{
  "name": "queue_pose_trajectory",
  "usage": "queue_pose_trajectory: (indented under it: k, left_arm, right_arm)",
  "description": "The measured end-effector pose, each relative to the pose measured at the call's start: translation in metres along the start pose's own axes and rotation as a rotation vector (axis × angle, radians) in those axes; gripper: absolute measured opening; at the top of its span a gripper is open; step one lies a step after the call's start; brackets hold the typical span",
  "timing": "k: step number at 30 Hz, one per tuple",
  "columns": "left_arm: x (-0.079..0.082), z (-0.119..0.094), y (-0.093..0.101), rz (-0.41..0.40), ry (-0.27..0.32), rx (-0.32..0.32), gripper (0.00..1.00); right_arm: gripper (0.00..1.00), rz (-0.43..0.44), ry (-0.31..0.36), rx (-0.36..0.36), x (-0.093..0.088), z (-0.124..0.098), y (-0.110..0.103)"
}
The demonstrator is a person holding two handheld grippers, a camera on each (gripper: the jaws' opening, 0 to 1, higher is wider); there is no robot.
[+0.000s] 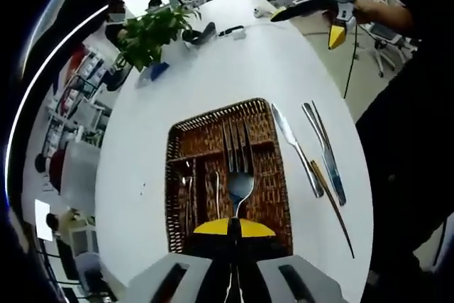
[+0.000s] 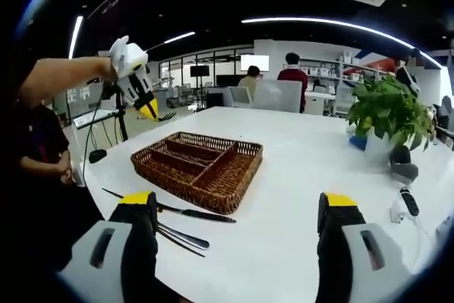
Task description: Arrange the knives, forks, and spoons in their matching storage slots by inserting each utensil handle-first until every utensil is classified and aligned in the correct compartment
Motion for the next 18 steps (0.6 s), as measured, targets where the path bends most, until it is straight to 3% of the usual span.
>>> queue_pose_trajectory:
  k: [18]
  left_arm:
    - [-0.009,0.006,-0.050,-0.034,-0.024,0.024,0.00]
  right_arm:
    - [0.96,0.012,-0.015,-0.002,-0.012,0.001,-0.001]
Point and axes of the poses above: the point that each gripper's makers call its tool centre point, and the gripper's own axes: z roughly forward along the fingers, y roughly to its right, x roughly out of its top, the point moved 2 cm from there along -z, roughly backward along the fingers, and after that the axes turned 15 degrees about -x, right-handed, at the moved point
